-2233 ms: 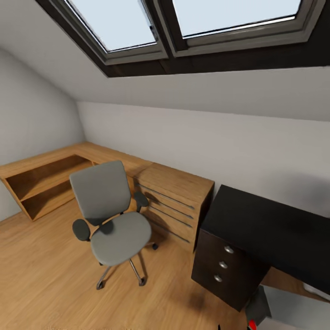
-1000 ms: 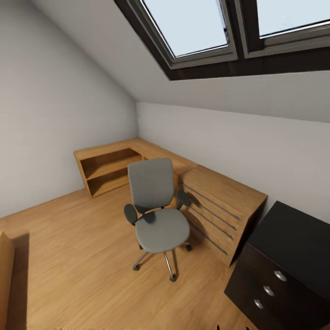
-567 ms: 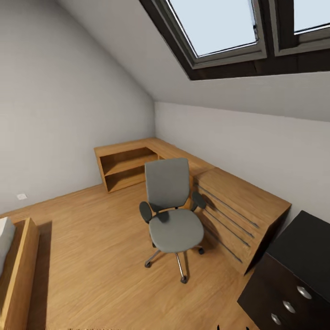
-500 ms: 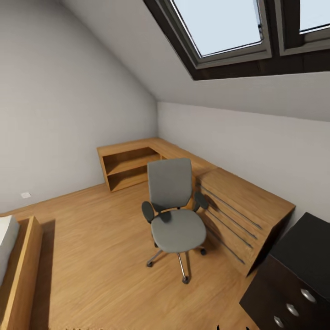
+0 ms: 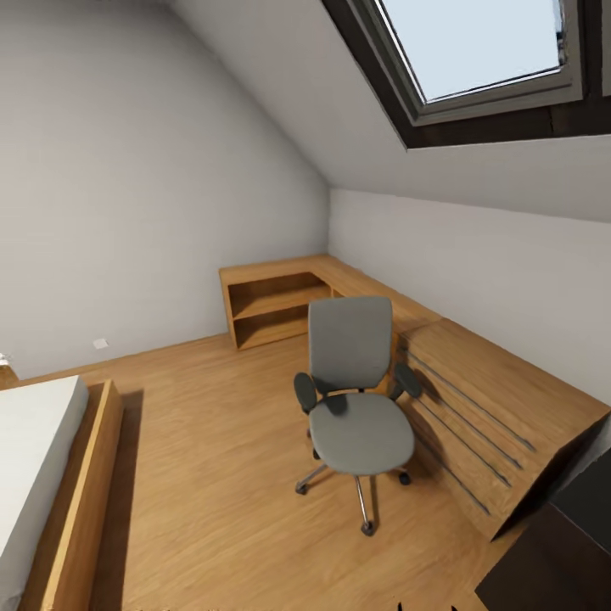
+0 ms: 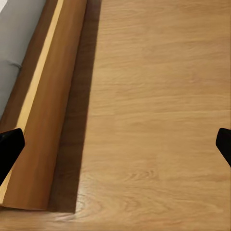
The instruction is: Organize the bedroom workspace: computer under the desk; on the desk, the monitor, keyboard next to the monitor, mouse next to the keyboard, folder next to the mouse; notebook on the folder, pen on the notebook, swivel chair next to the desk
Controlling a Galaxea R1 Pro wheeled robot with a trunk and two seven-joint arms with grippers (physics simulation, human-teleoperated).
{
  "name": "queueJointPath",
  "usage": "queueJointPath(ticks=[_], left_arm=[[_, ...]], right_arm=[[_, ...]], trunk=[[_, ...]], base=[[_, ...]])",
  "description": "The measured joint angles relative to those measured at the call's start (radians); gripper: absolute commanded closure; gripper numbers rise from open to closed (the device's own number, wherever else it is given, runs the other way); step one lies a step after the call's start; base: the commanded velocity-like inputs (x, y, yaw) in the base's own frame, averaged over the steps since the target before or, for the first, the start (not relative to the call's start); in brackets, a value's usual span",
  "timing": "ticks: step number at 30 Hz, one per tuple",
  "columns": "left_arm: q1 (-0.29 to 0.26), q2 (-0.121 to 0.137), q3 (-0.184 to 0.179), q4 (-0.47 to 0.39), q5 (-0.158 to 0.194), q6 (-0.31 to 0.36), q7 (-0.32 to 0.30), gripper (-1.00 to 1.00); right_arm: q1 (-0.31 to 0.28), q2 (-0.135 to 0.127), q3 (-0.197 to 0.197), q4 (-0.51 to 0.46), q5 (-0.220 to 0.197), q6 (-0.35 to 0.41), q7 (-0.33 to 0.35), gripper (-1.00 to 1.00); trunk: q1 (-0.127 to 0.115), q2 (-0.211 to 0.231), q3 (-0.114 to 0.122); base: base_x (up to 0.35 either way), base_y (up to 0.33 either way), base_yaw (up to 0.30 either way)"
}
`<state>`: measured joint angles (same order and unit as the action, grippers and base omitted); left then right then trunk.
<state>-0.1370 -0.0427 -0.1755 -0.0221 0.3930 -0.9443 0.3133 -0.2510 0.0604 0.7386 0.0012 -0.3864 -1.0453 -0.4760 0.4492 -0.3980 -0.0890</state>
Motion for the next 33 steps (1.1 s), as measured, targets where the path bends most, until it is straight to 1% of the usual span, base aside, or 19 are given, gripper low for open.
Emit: queueJointPath(ticks=[14, 26, 33], left_arm=[[0.000, 0.000, 0.000, 0.000, 0.000, 0.000, 0.001, -1.00], [0.000, 0.001, 0.000, -0.001, 0.000, 0.000, -0.002, -1.00], [0.000, 0.001, -0.001, -0.001, 0.000, 0.000, -0.003, -1.00]], right_arm=[[0.000, 0.003, 0.000, 0.000, 0.000, 0.000, 0.001, -1.00], [0.000, 0.002, -0.002, 0.000, -0.002, 0.000, 0.002, -1.00], [0.000, 0.002, -0.002, 0.000, -0.003, 0.000, 0.001, -1.00]], trunk=[[0.000, 0.000, 0.000], [0.000, 0.000, 0.002], [0.000, 0.000, 0.007]], base=[[0.302, 0.017, 0.279], [0.311, 0.158, 0.274], [0.223, 0.164, 0.247]])
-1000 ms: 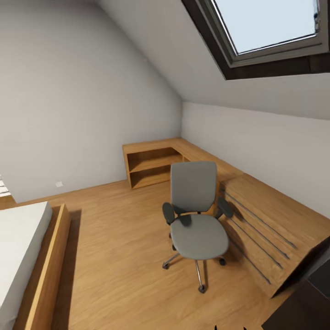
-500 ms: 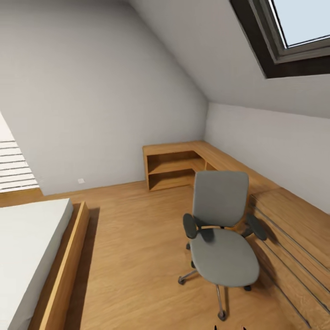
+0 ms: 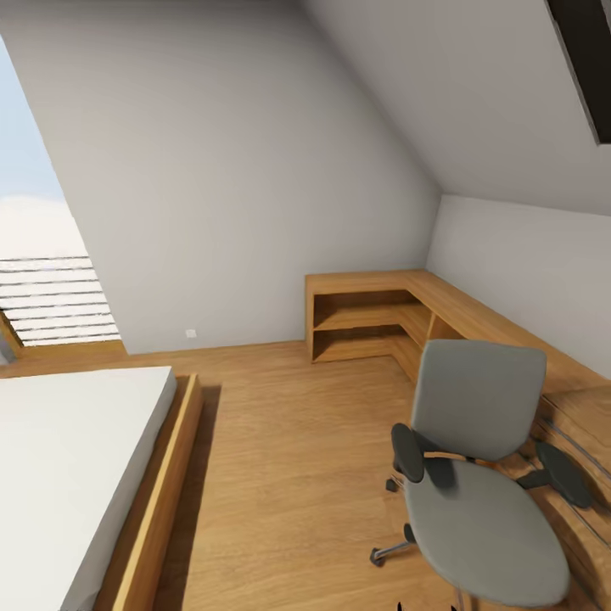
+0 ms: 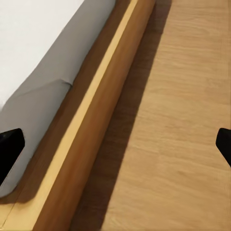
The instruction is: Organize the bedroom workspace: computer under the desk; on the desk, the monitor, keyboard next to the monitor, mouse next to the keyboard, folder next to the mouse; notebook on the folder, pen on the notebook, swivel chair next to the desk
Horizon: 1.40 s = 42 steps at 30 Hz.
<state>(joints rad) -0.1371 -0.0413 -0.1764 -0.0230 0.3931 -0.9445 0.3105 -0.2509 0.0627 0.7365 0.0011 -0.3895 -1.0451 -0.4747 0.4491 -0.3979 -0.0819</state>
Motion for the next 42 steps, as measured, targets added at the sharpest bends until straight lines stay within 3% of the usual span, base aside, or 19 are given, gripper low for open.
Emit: queueJointPath(ticks=[16, 42], left_arm=[[0.000, -0.001, -0.001, 0.001, 0.000, 0.000, 0.000, -1.00], [0.000, -0.003, -0.001, 0.000, -0.002, 0.000, -0.002, -1.00]], right_arm=[[0.000, -0.001, -0.001, 0.000, 0.000, 0.000, 0.000, -1.00], [0.000, -0.006, -0.003, -0.001, 0.000, 0.000, 0.004, -1.00]], trunk=[[0.000, 0.000, 0.017], [0.000, 0.000, 0.020]], base=[[0.074, 0.022, 0.120], [0.307, 0.018, 0.002]])
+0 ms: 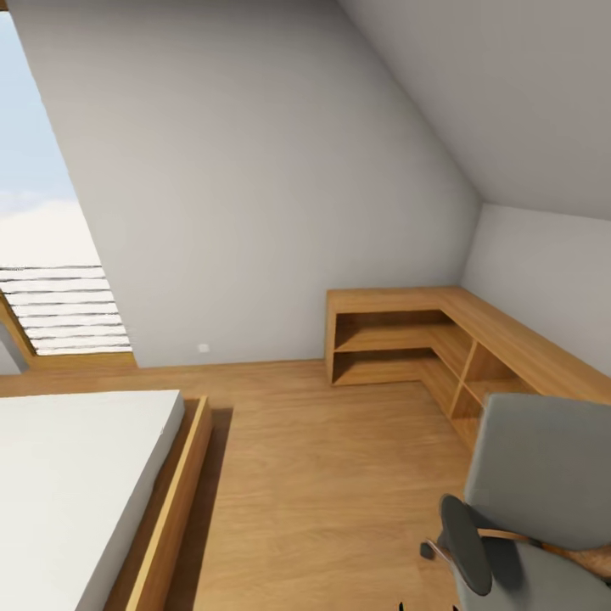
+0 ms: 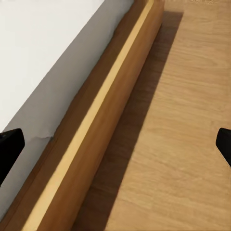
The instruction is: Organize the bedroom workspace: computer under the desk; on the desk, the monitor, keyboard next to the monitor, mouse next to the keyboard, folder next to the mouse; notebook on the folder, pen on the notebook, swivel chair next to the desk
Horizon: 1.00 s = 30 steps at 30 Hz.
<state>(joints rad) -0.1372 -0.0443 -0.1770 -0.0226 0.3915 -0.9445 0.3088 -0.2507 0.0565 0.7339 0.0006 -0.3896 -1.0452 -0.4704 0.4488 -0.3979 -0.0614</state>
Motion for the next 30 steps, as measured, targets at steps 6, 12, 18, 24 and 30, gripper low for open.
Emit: queueJointPath(ticks=[6, 12, 18, 24, 30], left_arm=[[0.000, 0.001, 0.000, 0.000, 0.000, 0.000, -0.001, -1.00], [0.000, 0.001, 0.000, 0.000, 0.000, 0.000, -0.001, -1.00], [0.000, 0.000, 0.000, 0.000, 0.000, 0.000, -0.001, -1.00], [0.000, 0.000, 0.000, 0.000, 0.000, 0.000, 0.000, -1.00], [0.000, 0.000, 0.000, 0.000, 0.000, 0.000, 0.000, -1.00]], right_arm=[[0.000, 0.000, 0.000, 0.000, 0.000, 0.000, 0.000, -1.00], [0.000, -0.001, 0.000, 0.000, 0.000, 0.000, 0.000, -1.00], [0.000, -0.001, 0.000, -0.001, 0.000, 0.000, 0.000, -1.00], [0.000, -0.001, 0.000, -0.001, 0.000, 0.000, 0.000, -1.00], [0.000, -0.001, 0.000, -0.001, 0.000, 0.000, 0.000, -1.00]], trunk=[[0.000, 0.000, 0.000], [0.000, 0.000, 0.000], [0.000, 0.000, 0.000], [0.000, 0.000, 0.000], [0.000, 0.000, 0.000]], base=[[0.266, 0.212, 0.000], [0.239, 0.255, 0.000], [0.270, 0.200, 0.000], [0.311, 0.060, 0.000], [0.324, 0.013, 0.000]])
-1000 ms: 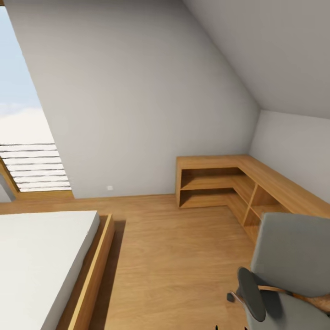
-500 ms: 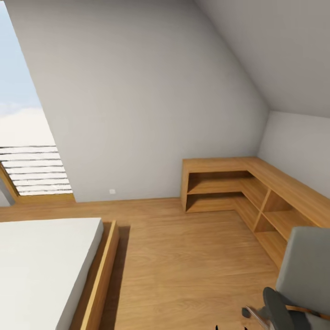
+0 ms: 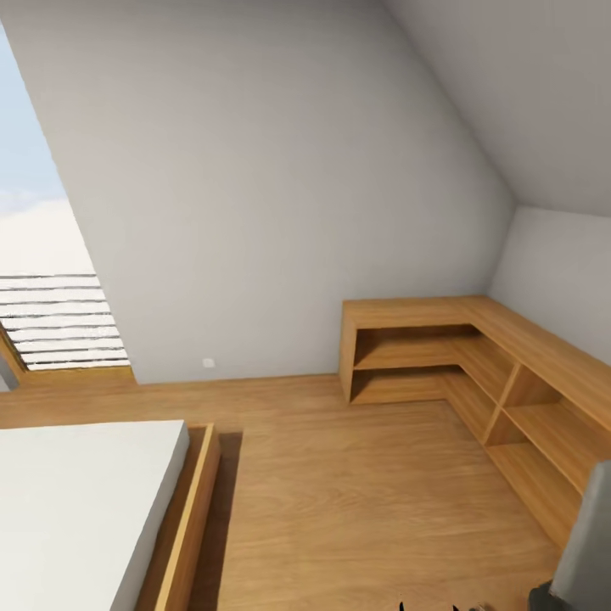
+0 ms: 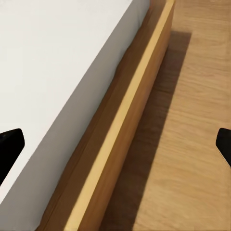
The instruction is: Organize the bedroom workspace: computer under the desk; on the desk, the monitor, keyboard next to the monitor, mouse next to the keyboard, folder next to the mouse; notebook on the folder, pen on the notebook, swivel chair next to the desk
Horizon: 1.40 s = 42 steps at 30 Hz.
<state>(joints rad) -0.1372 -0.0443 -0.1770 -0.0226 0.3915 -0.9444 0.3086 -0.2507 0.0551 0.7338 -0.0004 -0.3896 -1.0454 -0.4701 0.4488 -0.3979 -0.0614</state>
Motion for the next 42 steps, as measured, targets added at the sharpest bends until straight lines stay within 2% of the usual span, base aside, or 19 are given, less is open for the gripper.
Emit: queueJointPath(ticks=[42], left_arm=[[0.000, 0.000, 0.000, 0.000, 0.000, 0.000, 0.001, -1.00]], right_arm=[[0.000, 0.000, 0.000, 0.001, 0.001, 0.000, 0.002, -1.00]], trunk=[[0.000, 0.000, 0.000]], base=[[0.330, 0.000, 0.000]])
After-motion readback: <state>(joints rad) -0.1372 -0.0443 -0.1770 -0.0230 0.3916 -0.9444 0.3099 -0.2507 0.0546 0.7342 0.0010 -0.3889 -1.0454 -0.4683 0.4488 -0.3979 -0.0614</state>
